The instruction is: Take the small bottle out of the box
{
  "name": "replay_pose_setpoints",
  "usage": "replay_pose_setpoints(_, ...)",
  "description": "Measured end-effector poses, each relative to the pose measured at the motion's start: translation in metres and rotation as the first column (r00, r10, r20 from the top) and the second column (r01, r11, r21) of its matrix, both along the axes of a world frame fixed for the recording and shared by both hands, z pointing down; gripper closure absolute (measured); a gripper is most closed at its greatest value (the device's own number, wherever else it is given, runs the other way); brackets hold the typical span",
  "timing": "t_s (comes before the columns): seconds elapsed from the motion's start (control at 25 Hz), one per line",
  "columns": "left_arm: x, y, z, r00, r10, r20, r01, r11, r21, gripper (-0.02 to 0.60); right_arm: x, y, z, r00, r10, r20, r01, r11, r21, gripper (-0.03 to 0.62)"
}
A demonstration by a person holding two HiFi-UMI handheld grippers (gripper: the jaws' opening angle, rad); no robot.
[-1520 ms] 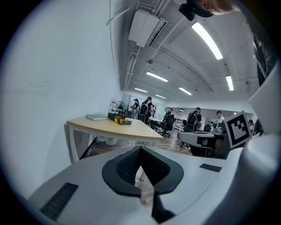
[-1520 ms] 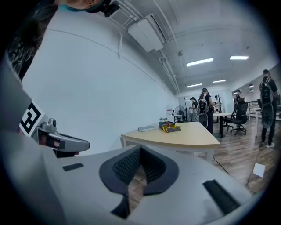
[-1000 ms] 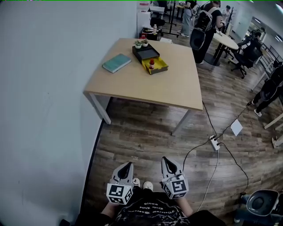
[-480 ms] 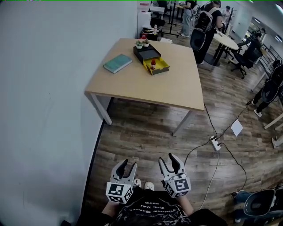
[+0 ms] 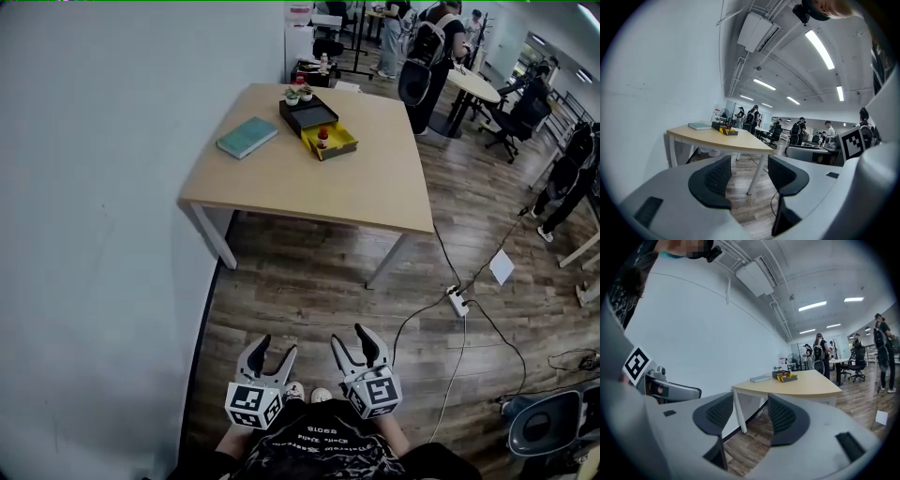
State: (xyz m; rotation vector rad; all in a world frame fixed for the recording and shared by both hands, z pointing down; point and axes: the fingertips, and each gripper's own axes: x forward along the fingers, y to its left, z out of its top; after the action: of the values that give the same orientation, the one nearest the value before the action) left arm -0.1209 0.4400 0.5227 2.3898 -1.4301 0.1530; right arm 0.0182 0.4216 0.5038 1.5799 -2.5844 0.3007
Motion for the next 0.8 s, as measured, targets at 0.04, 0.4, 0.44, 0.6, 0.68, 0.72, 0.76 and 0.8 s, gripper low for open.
replay_pose_setpoints(0.04, -0.003, -0.002, 0.002, 1.000, 0.003, 0.001, -0.003, 1.000, -0.005, 0.331, -0.002, -0.001, 0.000, 1.000, 0.008, -0.006, -0.008, 1.000, -0.001, 0.352)
replay_pose_setpoints(0.4, -0.024, -0.018, 0.010, 0.999, 0.050, 0.012, -0.050, 0.999, -0.011, 0.331, -0.009, -0.008, 0.012, 0.996, 0.087, 0.019, -0.086, 0.996, -0.038, 0.352)
replay_pose_setpoints(0.44, -0.025, -0.021, 0.013, 0.998, 0.054, 0.016, -0.054, 0.998, -0.017, 0.330, -0.010, -0.010, 0.016, 0.996, 0.090, 0.022, -0.089, 0.995, -0.050, 0.352)
replay_pose_setpoints(0.6, -0.023, -0.034, 0.025, 0.997, 0.067, 0.026, -0.065, 0.997, -0.042, 0.331, -0.010, -0.027, 0.023, 0.997, 0.082, -0.005, -0.083, 0.995, -0.053, 0.352)
replay_pose_setpoints(0.68, -0.016, -0.045, 0.028, 0.997, 0.077, 0.007, -0.077, 0.996, -0.047, 0.331, -0.005, -0.041, 0.024, 0.997, 0.073, -0.038, -0.074, 0.997, -0.037, 0.352)
replay_pose_setpoints(0.72, -0.012, -0.052, 0.029, 0.996, 0.084, 0.000, -0.084, 0.995, -0.047, 0.331, -0.002, -0.049, 0.024, 0.997, 0.071, -0.041, -0.072, 0.997, -0.033, 0.352)
replay_pose_setpoints(0.76, -0.008, -0.058, 0.030, 0.996, 0.087, -0.003, -0.087, 0.995, -0.045, 0.331, 0.002, -0.058, 0.023, 0.997, 0.072, -0.035, -0.073, 0.997, -0.031, 0.352)
replay_pose_setpoints(0.8, -0.005, -0.066, 0.031, 0.996, 0.086, -0.001, -0.086, 0.995, -0.042, 0.331, 0.006, -0.067, 0.022, 0.997, 0.073, -0.027, -0.074, 0.997, -0.028, 0.352)
